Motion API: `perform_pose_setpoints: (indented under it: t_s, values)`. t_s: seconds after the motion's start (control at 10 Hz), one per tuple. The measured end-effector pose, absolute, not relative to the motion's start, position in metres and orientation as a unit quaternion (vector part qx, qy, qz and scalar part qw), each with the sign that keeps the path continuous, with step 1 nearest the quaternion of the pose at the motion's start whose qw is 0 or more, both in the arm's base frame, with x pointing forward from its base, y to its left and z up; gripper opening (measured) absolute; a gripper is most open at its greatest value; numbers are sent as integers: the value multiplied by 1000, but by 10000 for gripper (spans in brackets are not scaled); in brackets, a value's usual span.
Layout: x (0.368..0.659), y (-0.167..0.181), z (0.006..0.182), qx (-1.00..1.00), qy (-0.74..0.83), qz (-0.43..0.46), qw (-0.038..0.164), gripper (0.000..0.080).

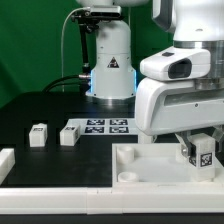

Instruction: Assemble one leg

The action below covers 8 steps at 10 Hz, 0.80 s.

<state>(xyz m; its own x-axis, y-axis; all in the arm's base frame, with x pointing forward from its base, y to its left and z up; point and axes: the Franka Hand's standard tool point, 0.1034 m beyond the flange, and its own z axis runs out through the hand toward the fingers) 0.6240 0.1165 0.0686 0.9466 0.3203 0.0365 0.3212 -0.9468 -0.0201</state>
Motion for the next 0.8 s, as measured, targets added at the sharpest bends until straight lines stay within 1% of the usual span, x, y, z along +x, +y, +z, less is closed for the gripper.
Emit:
perform_pose_setpoints:
  t_s: [0.1, 0.4, 0.8]
  values:
    - [624, 117, 69, -990, -140, -16, 14, 292]
    - [624, 119, 68, -993, 118, -20, 15, 292]
    - [624, 122, 67, -913, 407, -16, 13, 292]
